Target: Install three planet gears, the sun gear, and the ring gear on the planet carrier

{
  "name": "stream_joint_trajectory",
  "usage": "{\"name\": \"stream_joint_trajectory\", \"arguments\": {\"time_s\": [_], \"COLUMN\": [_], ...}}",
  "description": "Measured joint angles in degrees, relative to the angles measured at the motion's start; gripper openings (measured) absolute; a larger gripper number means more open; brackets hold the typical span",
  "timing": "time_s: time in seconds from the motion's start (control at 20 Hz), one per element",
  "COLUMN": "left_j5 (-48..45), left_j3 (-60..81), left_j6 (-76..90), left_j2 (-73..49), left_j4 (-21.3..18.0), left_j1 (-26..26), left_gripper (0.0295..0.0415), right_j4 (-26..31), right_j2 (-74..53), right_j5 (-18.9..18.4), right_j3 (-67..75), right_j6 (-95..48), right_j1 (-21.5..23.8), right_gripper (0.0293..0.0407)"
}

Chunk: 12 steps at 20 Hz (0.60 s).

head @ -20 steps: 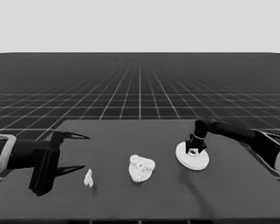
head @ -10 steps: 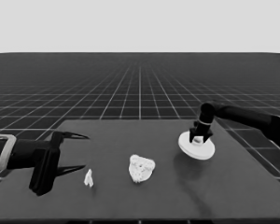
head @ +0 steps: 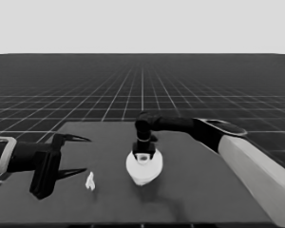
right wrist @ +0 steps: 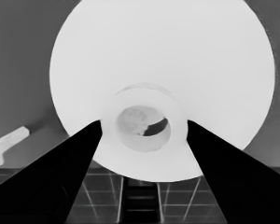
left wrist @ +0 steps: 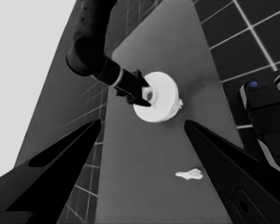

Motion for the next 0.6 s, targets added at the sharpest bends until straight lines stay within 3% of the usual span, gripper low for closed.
{"name": "stream_joint_trajectory", "arguments": {"time_s": [0.15,0.6], "left_j5": [0.0,0.0], "left_j3": [0.0,0.0], "left_j6": [0.0,0.0], "left_j2": [0.0,0.0], "left_j4": [0.0,0.0], "left_j1": [0.0,0.0], "left_gripper": [0.0385,0.0385], "right_j4": [-4.2,-5.2], "right_j2": [0.8,1.0], "right_j5": [1.3,1.6], "right_j3": [-2.5,-3.4], "right_j6": [-1.5,-1.4], "right_j1": [-4.3,-5.9], "right_gripper": [0.0352,0.0351]}}
